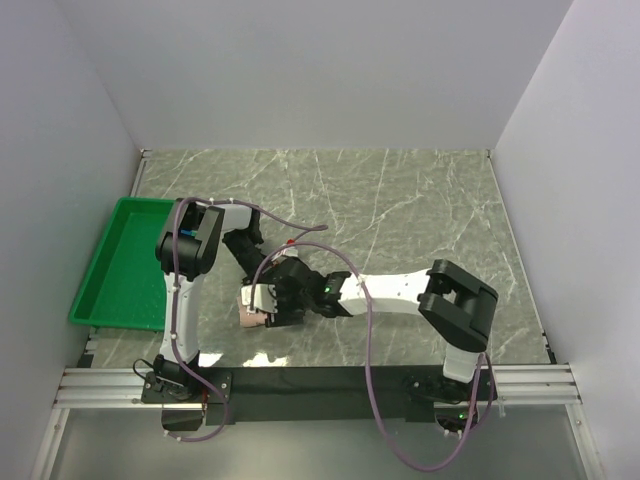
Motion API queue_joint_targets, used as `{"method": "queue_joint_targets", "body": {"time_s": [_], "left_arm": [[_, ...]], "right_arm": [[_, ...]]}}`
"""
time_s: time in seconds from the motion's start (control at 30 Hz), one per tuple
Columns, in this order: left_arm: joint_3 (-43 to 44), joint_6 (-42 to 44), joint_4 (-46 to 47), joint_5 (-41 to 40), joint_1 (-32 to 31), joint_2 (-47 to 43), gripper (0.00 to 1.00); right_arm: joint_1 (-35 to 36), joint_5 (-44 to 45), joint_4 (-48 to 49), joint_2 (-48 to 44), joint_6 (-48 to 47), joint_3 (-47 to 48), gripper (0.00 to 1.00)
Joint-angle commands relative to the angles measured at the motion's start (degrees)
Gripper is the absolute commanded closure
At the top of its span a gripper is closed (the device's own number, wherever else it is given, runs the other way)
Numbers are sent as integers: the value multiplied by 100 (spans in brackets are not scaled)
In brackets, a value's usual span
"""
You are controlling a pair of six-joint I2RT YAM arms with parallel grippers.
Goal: Roll the towels
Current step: Roll the towel
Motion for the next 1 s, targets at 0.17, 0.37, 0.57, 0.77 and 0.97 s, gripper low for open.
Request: {"method": "queue_joint_targets", "body": {"time_s": [0.17, 0.37, 0.57, 0.77, 0.97], "left_arm": [[41, 458, 1545, -822, 21, 190, 84], [120, 335, 1713, -603, 405, -239, 70], [559, 177, 1739, 223, 1443, -1231, 53], [648, -175, 1984, 882, 2435, -2057, 51], [-291, 220, 2231, 594, 2710, -3619, 50]], "right_arm": [[9, -539, -378, 580, -188, 404, 69], [-26, -1303, -1607, 861, 163, 975, 100], [-404, -2279, -2794, 1160, 1138, 1362, 100], [-711, -3261, -3445, 1634, 2096, 1845, 100], [-1212, -4257, -4060, 2521, 2704, 2478, 100]]}}
